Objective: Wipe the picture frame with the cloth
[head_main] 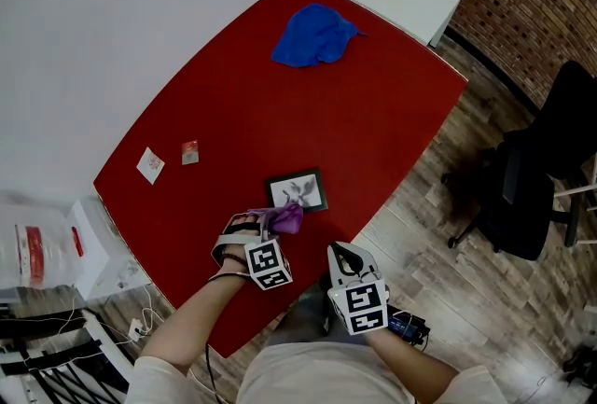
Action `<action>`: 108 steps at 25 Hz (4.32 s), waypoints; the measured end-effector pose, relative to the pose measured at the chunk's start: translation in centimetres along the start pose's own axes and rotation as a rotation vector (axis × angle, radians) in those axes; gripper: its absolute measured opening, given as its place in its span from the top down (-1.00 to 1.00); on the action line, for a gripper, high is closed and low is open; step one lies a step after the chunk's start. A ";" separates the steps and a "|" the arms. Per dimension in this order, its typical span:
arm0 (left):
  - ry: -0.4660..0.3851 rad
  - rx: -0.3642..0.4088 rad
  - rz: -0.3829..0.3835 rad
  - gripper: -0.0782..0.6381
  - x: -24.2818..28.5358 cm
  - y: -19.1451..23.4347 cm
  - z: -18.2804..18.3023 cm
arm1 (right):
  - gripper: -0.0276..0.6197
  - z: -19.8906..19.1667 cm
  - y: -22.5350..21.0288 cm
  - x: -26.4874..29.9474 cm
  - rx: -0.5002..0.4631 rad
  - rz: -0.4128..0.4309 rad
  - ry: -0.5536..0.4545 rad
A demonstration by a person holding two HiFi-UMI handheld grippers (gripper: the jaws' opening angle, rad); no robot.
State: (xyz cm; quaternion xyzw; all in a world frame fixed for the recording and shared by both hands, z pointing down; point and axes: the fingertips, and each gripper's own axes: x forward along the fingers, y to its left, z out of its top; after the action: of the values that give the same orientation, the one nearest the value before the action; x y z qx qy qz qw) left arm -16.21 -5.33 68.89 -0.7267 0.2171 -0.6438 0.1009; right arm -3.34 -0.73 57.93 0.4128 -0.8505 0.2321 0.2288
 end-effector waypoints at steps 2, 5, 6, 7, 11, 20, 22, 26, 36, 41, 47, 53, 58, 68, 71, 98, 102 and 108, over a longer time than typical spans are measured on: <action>-0.012 -0.034 0.020 0.61 0.1 1.8 0.4 | 0.91 0.0 -0.1 -0.1 -0.004 -0.001 -0.001; -0.015 -0.086 0.064 0.61 1.3 5.4 1.1 | 0.91 -0.1 -0.3 -0.4 0.000 -0.005 0.002; -0.006 -0.089 0.081 0.61 1.9 6.5 1.3 | 0.91 -0.1 -0.4 -0.6 0.005 -0.007 0.001; 0.010 -0.081 0.101 0.61 2.4 7.5 1.4 | 0.91 -0.1 -0.5 -0.7 0.011 -0.012 -0.001; 0.065 -0.015 0.137 0.61 4.1 9.4 1.2 | 0.91 -0.7 -1.4 -1.5 0.022 -0.038 0.008; 0.059 -0.006 0.090 0.61 3.7 6.5 1.3 | 0.91 -1.4 -1.9 -1.7 0.031 -0.038 0.016; 0.045 -0.019 0.052 0.61 3.2 4.9 1.4 | 0.91 -0.8 -1.6 -1.4 0.032 -0.024 0.004; 0.006 0.004 -0.001 0.61 1.6 1.6 2.1 | 0.91 -0.8 -0.9 -0.9 0.020 -0.009 0.009; -0.015 -0.035 -0.022 0.61 0.9 1.5 2.3 | 0.91 -1.3 -0.4 -0.9 0.019 -0.004 0.017; 0.000 -0.059 0.035 0.61 2.0 6.5 2.5 | 0.91 -1.5 -1.1 -1.3 0.029 -0.018 0.020; 0.048 -0.060 0.056 0.61 4.5 8.9 3.0 | 0.91 -2.1 -2.0 -2.1 0.035 -0.039 0.030; 0.061 -0.010 0.041 0.61 4.7 7.0 3.3 | 0.91 -2.6 -3.1 -2.4 0.058 -0.051 0.034; 0.060 0.018 -0.007 0.61 3.5 3.7 3.7 | 0.91 -2.3 -2.9 -1.9 0.057 -0.036 0.028; 0.062 0.035 -0.053 0.61 1.8 0.5 3.7 | 0.91 -2.0 -1.8 -1.3 0.049 -0.008 0.027; 0.053 0.030 -0.054 0.61 1.6 0.6 4.0 | 0.91 -2.2 -2.0 -1.3 0.054 -0.013 0.031; 0.030 0.007 -0.009 0.61 3.0 1.6 5.5 | 0.91 -2.4 -4.4 -1.4 0.068 -0.055 0.027; 0.030 0.003 -0.012 0.61 2.3 0.4 5.5 | 0.91 -2.4 -4.7 -1.2 0.060 -0.058 0.029; 0.004 -0.034 0.009 0.61 1.7 1.7 5.6 | 0.91 -2.2 -5.2 -1.0 0.054 -0.063 0.028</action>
State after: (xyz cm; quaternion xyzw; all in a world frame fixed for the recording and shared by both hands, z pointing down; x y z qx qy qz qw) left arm -10.88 -8.31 68.83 -0.7261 0.2315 -0.6411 0.0907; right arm 1.84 -1.68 60.10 0.4421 -0.8273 0.2535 0.2364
